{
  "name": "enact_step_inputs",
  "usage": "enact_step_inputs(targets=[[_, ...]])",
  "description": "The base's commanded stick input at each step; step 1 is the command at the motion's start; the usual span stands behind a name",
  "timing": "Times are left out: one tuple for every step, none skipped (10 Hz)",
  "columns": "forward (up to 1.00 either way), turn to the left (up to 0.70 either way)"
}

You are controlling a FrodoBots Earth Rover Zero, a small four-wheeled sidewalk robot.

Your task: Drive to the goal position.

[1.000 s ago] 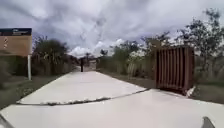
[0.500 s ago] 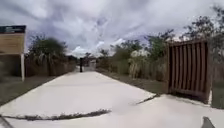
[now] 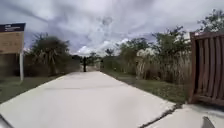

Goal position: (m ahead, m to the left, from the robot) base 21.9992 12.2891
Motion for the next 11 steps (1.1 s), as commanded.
enact_step_inputs(targets=[[0.85,0.0],[0.85,0.0],[0.85,0.0],[0.85,0.0],[0.85,0.0],[0.85,0.0],[0.85,0.0],[0.85,0.0],[0.85,0.0],[0.85,0.0],[0.85,0.0]])
